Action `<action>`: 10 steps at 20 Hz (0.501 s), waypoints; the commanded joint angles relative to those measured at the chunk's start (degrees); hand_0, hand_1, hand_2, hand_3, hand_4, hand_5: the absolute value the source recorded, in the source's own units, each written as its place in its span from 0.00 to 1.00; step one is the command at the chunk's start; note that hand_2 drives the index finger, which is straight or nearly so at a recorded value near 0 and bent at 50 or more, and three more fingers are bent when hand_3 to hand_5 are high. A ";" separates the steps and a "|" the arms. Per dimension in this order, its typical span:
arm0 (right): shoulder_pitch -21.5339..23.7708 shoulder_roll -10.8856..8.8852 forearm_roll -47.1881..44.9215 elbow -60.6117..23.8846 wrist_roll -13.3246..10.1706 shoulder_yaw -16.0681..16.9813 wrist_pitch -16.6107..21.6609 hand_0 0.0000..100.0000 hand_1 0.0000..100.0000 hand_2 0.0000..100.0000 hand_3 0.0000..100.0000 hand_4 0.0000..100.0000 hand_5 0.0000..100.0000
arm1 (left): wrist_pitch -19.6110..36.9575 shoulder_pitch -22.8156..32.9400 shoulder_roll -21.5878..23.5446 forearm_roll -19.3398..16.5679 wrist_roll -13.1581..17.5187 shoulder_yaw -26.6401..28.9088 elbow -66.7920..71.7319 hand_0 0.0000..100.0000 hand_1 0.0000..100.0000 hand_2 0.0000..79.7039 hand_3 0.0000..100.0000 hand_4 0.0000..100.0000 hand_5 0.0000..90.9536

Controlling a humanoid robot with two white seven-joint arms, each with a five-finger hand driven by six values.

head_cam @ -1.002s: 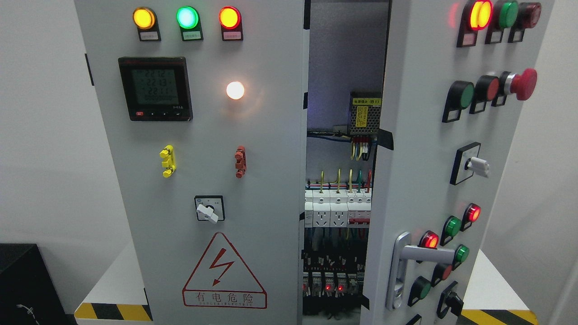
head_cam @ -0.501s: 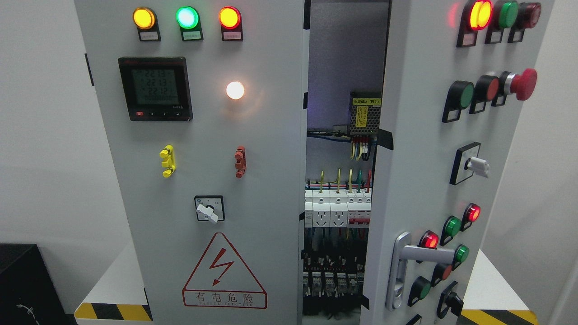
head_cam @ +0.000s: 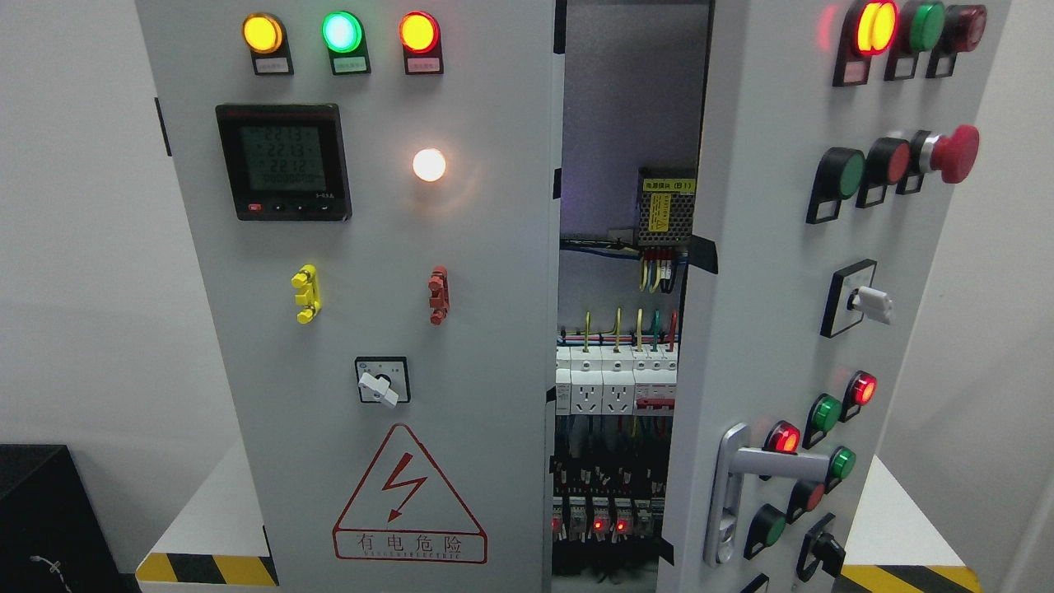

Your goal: Open door with both hands

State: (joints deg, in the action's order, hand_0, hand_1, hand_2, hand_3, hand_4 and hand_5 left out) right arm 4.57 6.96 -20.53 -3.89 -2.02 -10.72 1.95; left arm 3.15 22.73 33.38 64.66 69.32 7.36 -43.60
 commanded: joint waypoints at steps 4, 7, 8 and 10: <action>0.00 0.07 -0.04 -0.07 0.00 0.00 -0.02 0.00 0.00 0.00 0.00 0.00 0.00 | -12.25 2.09 42.53 15.49 9.34 35.54 -34.71 0.00 0.00 0.00 0.00 0.00 0.00; 0.00 -0.02 -0.04 -0.07 0.00 0.00 -0.02 0.00 0.00 0.00 0.00 0.00 0.00 | -19.83 -4.68 49.38 19.86 9.08 31.35 -34.97 0.00 0.00 0.00 0.00 0.00 0.00; 0.00 -0.02 0.05 -0.07 0.00 0.00 -0.02 0.00 0.00 0.00 0.00 0.00 0.00 | -19.67 -9.93 52.02 21.63 8.99 25.40 -35.32 0.00 0.00 0.00 0.00 0.00 0.00; 0.00 -0.02 -0.04 -0.07 0.00 0.00 -0.02 0.00 0.00 0.00 0.00 0.00 0.00 | -19.50 -26.42 53.19 22.35 7.42 8.56 -37.24 0.00 0.00 0.00 0.00 0.00 0.00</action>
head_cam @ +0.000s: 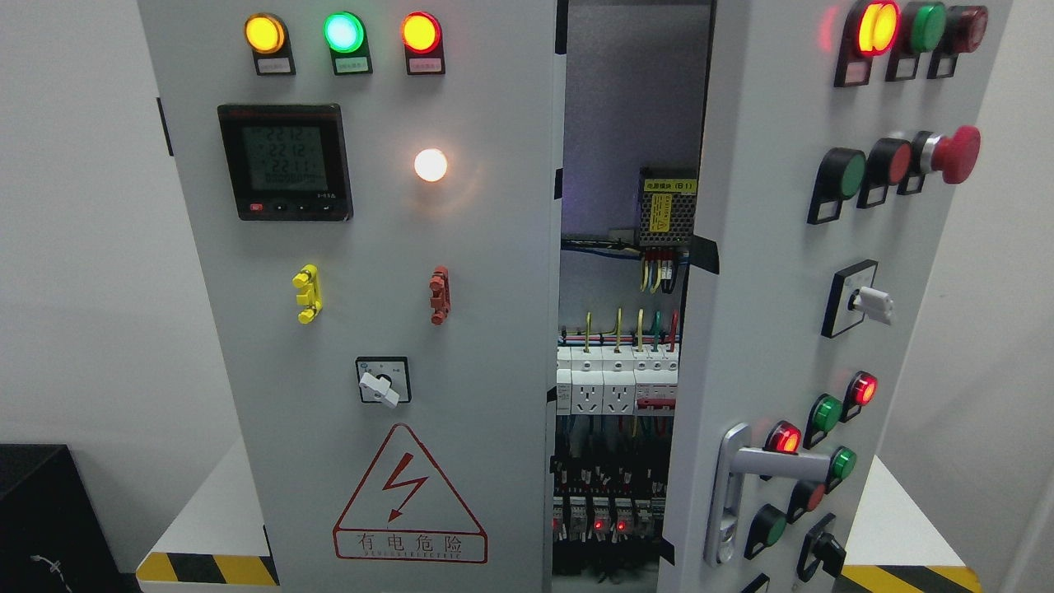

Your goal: Open door with both hands

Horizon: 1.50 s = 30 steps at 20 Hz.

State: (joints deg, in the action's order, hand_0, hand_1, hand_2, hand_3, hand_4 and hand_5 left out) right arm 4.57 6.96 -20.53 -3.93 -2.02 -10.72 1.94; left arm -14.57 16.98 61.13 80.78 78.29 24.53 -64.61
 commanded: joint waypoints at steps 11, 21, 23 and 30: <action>0.00 -0.02 0.05 -0.03 0.00 0.00 -0.01 0.00 0.00 0.00 0.00 0.00 0.00 | -0.37 -98.24 8.15 5.70 -17.28 -100.85 -22.57 0.00 0.00 0.00 0.00 0.00 0.00; 0.00 0.07 -0.04 -0.03 0.00 0.00 -0.01 0.00 0.00 0.00 0.00 0.00 0.00 | 2.53 -108.20 -19.28 6.67 -39.27 -112.59 -23.27 0.00 0.00 0.00 0.00 0.00 0.00; 0.00 -0.02 -0.04 -0.03 0.00 0.00 -0.01 0.00 0.00 0.00 0.00 0.00 0.00 | 2.71 -109.17 -22.36 6.67 -39.44 -112.33 -23.72 0.00 0.00 0.00 0.00 0.00 0.00; 0.00 -0.02 -0.04 -0.03 0.00 0.00 -0.01 0.00 0.00 0.00 0.00 0.00 0.00 | 2.71 -109.18 -32.21 14.14 -39.36 -106.89 -20.73 0.00 0.00 0.00 0.00 0.00 0.00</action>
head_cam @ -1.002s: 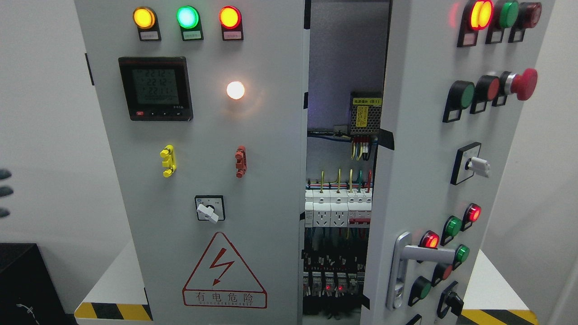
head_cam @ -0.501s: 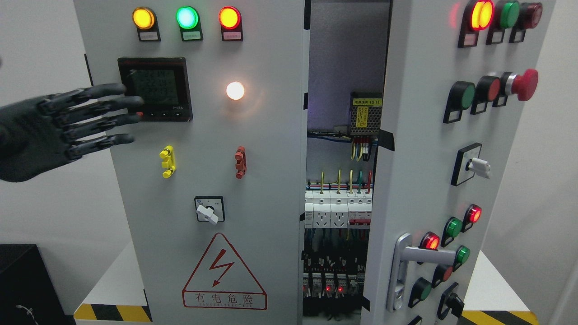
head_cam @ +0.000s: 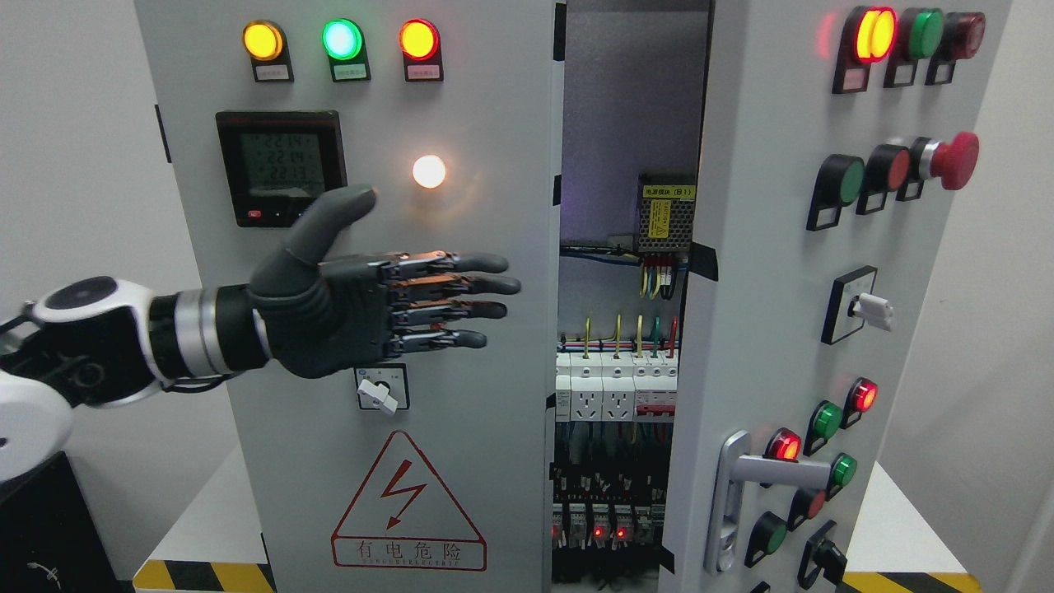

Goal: Open door with both hands
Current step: 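Reach the left hand into the gap between the two cabinet doors, then push the push-button door's inner edge outward with the left hand, swinging it open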

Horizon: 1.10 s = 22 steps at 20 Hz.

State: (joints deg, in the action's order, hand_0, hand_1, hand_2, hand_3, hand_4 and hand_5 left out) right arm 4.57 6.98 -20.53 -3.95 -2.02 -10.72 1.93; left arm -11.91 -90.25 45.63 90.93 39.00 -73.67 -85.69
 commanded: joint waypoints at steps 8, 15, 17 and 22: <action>0.00 0.05 -0.04 0.00 -0.01 0.00 0.00 0.00 0.00 0.00 0.00 0.00 0.00 | -0.13 -0.81 -21.19 6.37 0.02 -1.21 0.62 0.00 0.00 0.00 0.00 0.00 0.00; 0.00 -0.03 -0.04 0.00 -0.01 0.00 0.00 0.00 0.00 0.00 0.00 0.00 0.00 | 0.13 -0.28 -27.51 4.96 -7.34 0.28 0.62 0.00 0.00 0.00 0.00 0.00 0.00; 0.00 -0.03 -0.04 0.00 -0.01 0.00 0.00 0.00 0.00 0.00 0.00 0.00 0.00 | 0.22 -0.45 -29.45 4.96 -12.52 0.29 0.09 0.00 0.00 0.00 0.00 0.00 0.00; 0.00 -0.03 -0.04 0.00 -0.01 0.00 0.00 0.00 0.00 0.00 0.00 0.00 0.00 | 0.22 -0.89 -34.81 4.87 -21.59 1.86 -2.11 0.00 0.00 0.00 0.00 0.00 0.00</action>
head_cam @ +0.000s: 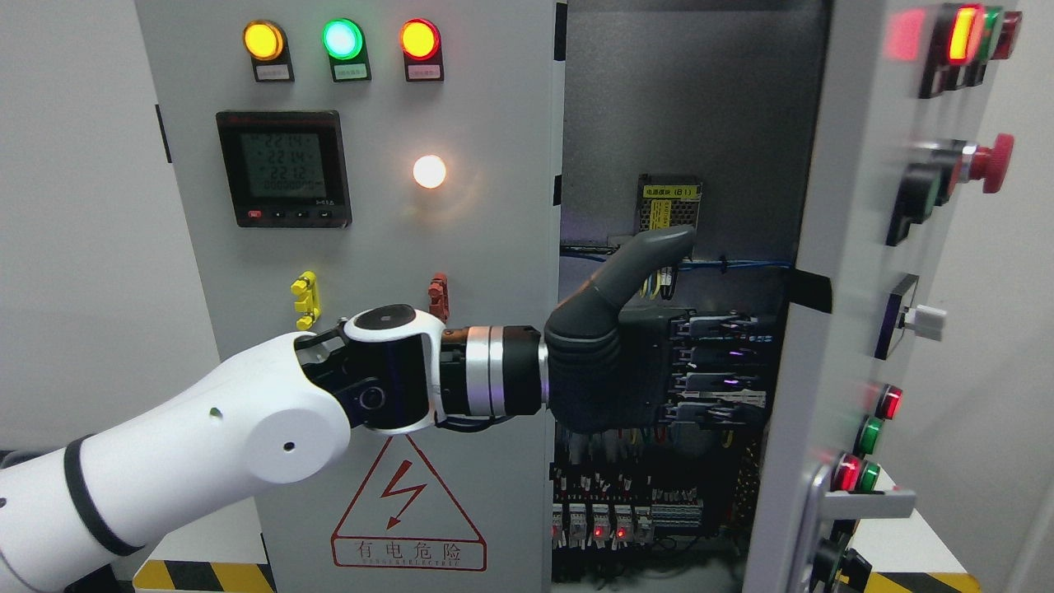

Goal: Open door with both hands
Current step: 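Push the push-button door's inner edge outward with the left hand, swinging it open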

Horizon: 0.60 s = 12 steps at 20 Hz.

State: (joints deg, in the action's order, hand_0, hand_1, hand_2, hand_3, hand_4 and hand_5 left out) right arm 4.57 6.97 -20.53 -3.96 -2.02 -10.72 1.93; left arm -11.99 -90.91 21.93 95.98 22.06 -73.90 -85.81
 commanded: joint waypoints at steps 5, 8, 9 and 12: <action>0.00 -0.02 -0.03 0.00 0.00 0.00 0.00 0.00 0.00 0.00 0.00 0.00 0.00 | 0.39 -0.85 -17.44 -0.36 -12.64 2.97 -1.99 0.00 0.00 0.00 0.00 0.00 0.00; 0.00 -0.02 0.06 0.00 0.00 0.00 0.00 0.00 0.00 0.00 0.00 0.00 0.00 | 1.18 -0.85 -21.04 -3.60 -15.90 3.06 -1.73 0.00 0.00 0.00 0.00 0.00 0.00; 0.00 -0.02 -0.03 0.00 0.00 0.00 0.00 0.00 0.00 0.00 0.00 0.00 0.00 | 2.14 -0.59 -22.10 -4.57 -16.35 3.23 -1.47 0.00 0.00 0.00 0.00 0.00 0.00; 0.00 0.06 0.06 0.00 0.00 0.00 0.00 0.00 0.00 0.00 0.00 0.00 0.00 | 2.77 0.03 -26.75 -5.98 -17.14 3.58 0.11 0.00 0.00 0.00 0.00 0.00 0.00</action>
State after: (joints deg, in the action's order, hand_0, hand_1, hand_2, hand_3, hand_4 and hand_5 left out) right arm 4.57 6.96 -20.53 -3.97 -2.02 -10.72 1.93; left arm -9.97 -91.39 8.60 92.77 6.12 -71.80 -86.77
